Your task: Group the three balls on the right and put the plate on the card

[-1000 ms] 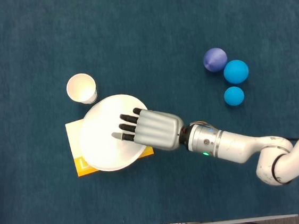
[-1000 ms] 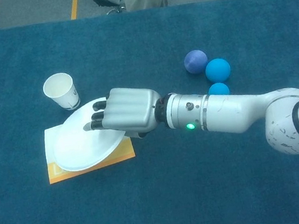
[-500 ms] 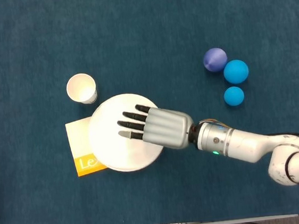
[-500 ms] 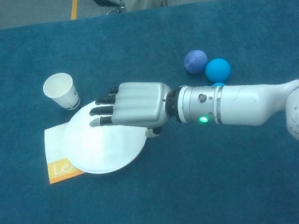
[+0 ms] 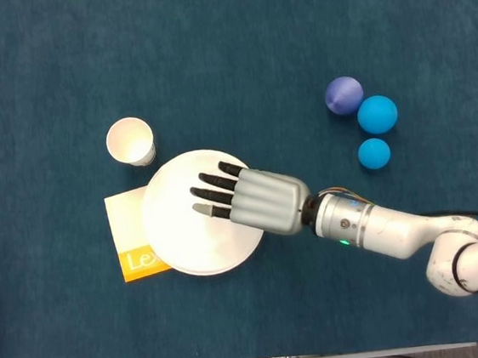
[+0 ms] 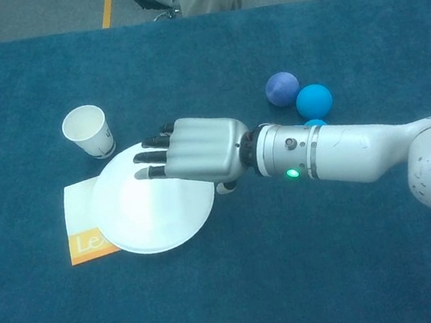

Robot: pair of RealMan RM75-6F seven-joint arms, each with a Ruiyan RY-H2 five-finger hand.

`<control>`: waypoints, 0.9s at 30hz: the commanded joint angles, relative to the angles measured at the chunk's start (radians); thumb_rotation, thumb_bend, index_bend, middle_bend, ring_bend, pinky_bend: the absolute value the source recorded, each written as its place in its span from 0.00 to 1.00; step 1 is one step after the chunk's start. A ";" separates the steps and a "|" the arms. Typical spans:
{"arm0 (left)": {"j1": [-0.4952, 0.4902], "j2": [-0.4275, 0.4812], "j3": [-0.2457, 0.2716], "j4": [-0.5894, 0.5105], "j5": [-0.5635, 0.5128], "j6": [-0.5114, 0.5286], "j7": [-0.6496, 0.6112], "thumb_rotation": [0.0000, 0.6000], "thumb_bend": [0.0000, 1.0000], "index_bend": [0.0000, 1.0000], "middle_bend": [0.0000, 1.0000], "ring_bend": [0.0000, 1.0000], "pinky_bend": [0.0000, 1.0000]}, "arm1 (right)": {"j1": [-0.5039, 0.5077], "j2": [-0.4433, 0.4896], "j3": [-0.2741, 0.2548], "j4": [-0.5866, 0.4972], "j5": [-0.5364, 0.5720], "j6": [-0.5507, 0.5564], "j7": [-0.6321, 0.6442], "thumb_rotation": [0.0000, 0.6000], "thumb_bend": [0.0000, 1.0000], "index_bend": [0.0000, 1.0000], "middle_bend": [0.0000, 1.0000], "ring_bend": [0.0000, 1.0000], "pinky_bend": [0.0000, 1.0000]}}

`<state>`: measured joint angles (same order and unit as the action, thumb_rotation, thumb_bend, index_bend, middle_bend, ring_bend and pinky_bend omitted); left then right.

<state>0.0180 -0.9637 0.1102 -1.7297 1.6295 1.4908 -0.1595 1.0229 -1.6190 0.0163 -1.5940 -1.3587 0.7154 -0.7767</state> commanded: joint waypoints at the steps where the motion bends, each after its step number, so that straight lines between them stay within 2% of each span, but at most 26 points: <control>1: -0.001 -0.004 0.003 0.002 0.007 -0.001 -0.005 1.00 0.44 0.36 0.31 0.27 0.19 | -0.002 -0.003 -0.014 0.014 0.008 -0.005 -0.011 1.00 0.11 0.00 0.06 0.01 0.18; 7: 0.003 0.000 0.004 0.010 -0.002 0.000 -0.015 1.00 0.44 0.36 0.31 0.27 0.19 | -0.006 -0.025 -0.026 0.066 0.003 0.003 -0.022 1.00 0.11 0.00 0.06 0.01 0.18; 14: 0.008 0.001 0.005 0.010 0.002 0.010 -0.020 1.00 0.44 0.36 0.31 0.27 0.19 | -0.001 -0.123 -0.019 0.174 -0.041 0.031 -0.023 1.00 0.09 0.00 0.06 0.01 0.18; 20: 0.016 0.009 0.007 0.009 0.002 0.023 -0.024 1.00 0.44 0.36 0.31 0.27 0.19 | 0.002 -0.190 0.007 0.234 -0.066 0.064 -0.015 1.00 0.08 0.00 0.06 0.01 0.18; 24: 0.018 0.010 0.009 0.006 0.008 0.026 -0.023 1.00 0.44 0.36 0.31 0.27 0.19 | 0.005 -0.220 0.022 0.257 -0.068 0.073 -0.022 1.00 0.07 0.00 0.06 0.01 0.18; 27: 0.021 0.013 0.010 0.005 0.011 0.032 -0.023 1.00 0.44 0.36 0.31 0.27 0.19 | 0.002 -0.208 0.024 0.234 -0.064 0.071 -0.020 1.00 0.07 0.00 0.06 0.01 0.18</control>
<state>0.0389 -0.9511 0.1196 -1.7244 1.6395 1.5225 -0.1826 1.0260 -1.8350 0.0401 -1.3486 -1.4248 0.7868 -0.7976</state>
